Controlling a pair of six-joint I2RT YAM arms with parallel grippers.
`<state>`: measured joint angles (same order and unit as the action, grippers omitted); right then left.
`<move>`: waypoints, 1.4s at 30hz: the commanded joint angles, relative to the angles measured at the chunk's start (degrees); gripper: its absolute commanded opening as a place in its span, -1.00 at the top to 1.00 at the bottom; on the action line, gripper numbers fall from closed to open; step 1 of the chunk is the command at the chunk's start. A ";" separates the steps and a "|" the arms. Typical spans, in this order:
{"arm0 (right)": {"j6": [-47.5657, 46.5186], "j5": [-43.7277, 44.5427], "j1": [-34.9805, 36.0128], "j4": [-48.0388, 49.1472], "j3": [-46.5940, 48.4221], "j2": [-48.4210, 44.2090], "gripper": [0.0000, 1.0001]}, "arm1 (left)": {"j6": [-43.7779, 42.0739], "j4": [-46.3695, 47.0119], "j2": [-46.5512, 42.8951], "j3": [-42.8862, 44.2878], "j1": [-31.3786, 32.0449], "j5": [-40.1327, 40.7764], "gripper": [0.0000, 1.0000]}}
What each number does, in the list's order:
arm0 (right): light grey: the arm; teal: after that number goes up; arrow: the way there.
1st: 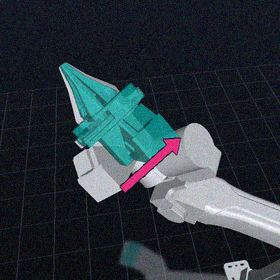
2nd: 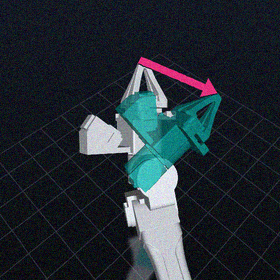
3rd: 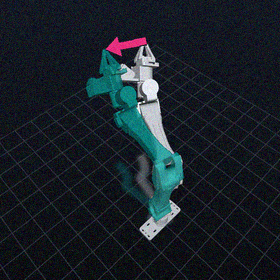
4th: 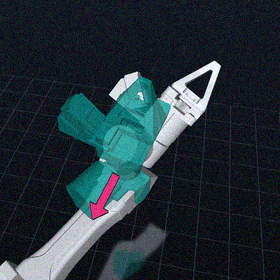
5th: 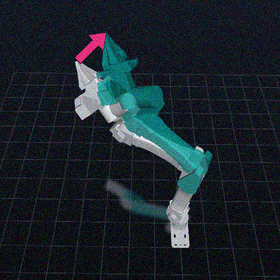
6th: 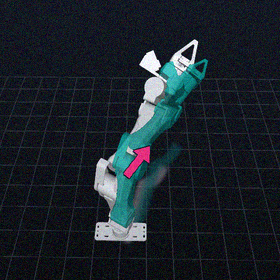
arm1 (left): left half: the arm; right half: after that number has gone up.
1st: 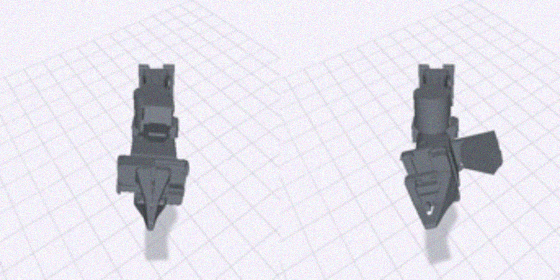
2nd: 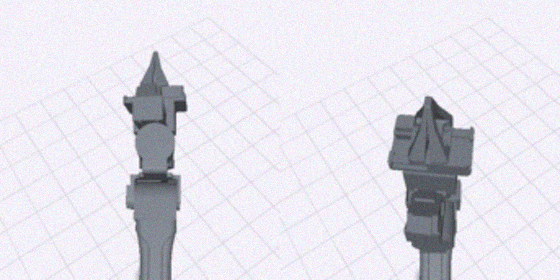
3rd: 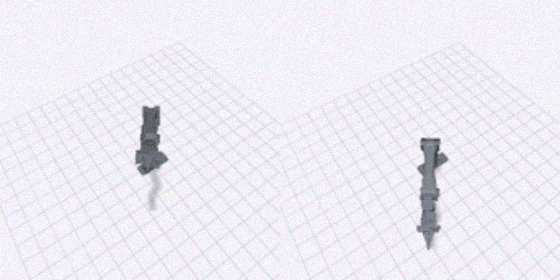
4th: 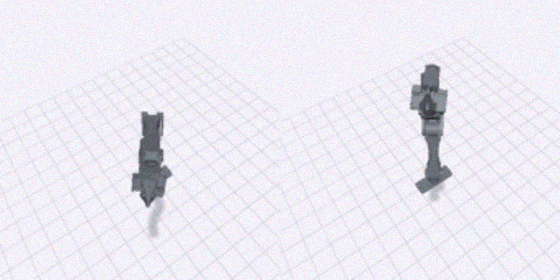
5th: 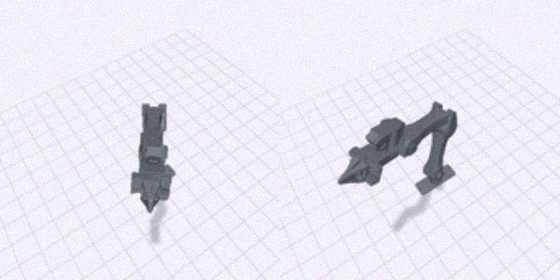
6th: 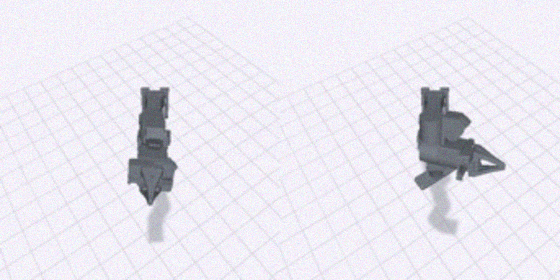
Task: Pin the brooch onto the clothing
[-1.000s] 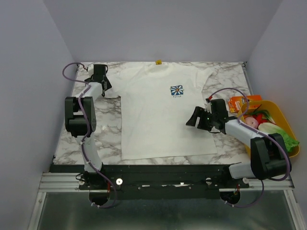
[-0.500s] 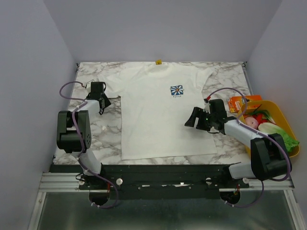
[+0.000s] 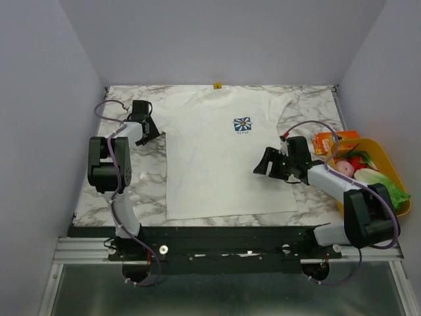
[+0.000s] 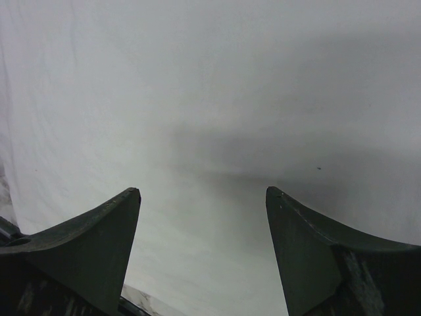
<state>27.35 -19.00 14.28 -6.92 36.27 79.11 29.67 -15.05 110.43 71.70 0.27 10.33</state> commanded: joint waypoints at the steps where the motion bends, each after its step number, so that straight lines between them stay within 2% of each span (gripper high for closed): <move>1: -0.64 -0.16 0.31 0.50 1.08 -0.10 -0.70 | -0.49 -6.22 4.26 5.71 1.66 -1.36 -0.32; 28: -1.16 0.37 0.31 0.33 1.52 0.08 -0.70 | -2.42 -10.53 15.16 25.15 2.10 1.98 -0.41; 42: -1.34 0.02 0.39 0.33 1.52 0.43 -0.70 | -2.69 -11.05 13.05 21.11 2.10 3.29 -0.34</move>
<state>26.92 -18.98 14.31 -6.92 36.60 79.13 27.31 -24.32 124.60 93.93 2.02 12.03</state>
